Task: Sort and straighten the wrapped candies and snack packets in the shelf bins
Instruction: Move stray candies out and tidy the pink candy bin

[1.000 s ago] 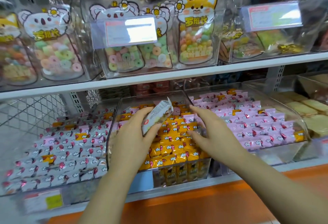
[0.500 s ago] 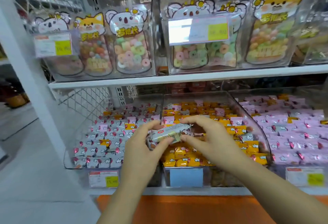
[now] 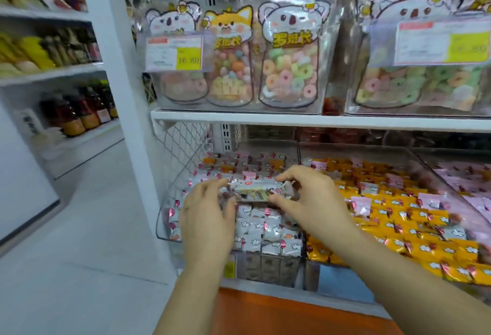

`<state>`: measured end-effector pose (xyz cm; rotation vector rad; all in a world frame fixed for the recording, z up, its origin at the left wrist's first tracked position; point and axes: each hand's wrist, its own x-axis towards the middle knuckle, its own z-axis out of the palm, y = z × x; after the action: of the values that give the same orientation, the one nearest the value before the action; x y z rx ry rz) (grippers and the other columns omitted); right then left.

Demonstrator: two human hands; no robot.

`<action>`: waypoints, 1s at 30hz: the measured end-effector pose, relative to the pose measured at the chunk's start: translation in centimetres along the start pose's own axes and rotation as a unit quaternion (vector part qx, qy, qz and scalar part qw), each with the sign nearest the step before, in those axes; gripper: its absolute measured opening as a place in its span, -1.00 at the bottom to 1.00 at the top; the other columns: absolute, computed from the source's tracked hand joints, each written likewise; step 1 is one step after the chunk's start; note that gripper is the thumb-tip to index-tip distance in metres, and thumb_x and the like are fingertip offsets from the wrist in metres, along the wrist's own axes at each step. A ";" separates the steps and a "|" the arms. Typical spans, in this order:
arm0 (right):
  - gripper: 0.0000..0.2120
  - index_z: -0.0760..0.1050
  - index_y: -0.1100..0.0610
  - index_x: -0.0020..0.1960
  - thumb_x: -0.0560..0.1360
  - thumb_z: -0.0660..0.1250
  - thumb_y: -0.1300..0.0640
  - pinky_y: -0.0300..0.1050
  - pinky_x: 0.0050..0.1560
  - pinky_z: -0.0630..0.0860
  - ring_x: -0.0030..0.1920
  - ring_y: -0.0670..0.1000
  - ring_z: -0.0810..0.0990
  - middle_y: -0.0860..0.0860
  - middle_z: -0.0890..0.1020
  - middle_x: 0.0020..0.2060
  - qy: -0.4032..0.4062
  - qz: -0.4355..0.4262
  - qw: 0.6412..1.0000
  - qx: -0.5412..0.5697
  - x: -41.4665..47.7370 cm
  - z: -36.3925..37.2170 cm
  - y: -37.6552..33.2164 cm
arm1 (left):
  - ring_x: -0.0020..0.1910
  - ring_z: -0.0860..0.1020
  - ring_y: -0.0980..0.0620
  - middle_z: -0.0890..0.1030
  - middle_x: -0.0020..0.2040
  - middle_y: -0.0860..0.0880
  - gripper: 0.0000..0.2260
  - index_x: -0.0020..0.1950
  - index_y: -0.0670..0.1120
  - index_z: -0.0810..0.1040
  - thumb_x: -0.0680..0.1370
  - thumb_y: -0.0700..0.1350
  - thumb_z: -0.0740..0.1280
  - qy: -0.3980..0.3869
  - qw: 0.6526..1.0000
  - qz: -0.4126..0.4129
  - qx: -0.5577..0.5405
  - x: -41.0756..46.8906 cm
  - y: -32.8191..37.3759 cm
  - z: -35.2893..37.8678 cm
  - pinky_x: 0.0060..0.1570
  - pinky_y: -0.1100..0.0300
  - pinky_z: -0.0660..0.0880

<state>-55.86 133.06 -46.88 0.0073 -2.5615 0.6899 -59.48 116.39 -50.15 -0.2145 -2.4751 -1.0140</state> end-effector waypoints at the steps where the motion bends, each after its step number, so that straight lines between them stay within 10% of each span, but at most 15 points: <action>1: -0.71 0.50 -0.04 0.10 0.42 0.41 -0.09 -0.22 -0.03 0.40 0.06 -0.08 0.51 -0.13 0.57 0.10 -0.007 0.001 1.000 -0.021 0.4 0.4 -0.2 | 0.14 0.50 -0.08 0.52 0.18 -0.01 -0.71 0.24 0.00 0.52 0.52 -0.10 0.34 -0.006 1.000 -0.008 0.021 0.2 -0.9 -0.1 0.19 -0.07 0.39; 14: -0.70 0.50 -0.03 0.14 0.48 0.32 -0.14 -0.07 0.24 0.27 0.12 -0.01 0.51 -0.10 0.57 0.09 -0.051 -0.080 0.986 -0.136 2.5 2.8 -2.2 | 0.21 0.48 -0.03 0.56 0.21 0.01 -0.61 0.40 0.06 0.38 0.56 -0.03 0.24 -0.107 0.991 -0.020 0.079 0.7 -3.7 -1.6 0.32 -0.01 0.30; 30: -0.87 0.56 -0.01 -0.09 0.54 0.26 0.00 -0.05 0.11 0.24 0.06 0.01 0.37 -0.09 0.60 -0.07 -0.124 -0.148 0.971 -0.141 5.3 9.2 -5.3 | 0.25 0.42 -0.02 0.50 0.29 0.01 -0.53 0.48 0.03 0.23 0.57 -0.17 0.16 -0.074 0.996 -0.023 0.045 0.7 -5.4 -1.3 0.28 0.10 0.31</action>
<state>-63.97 124.70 -48.90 0.3948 -2.7910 0.2187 -61.30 111.58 -52.36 -0.2124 -2.6641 -0.9326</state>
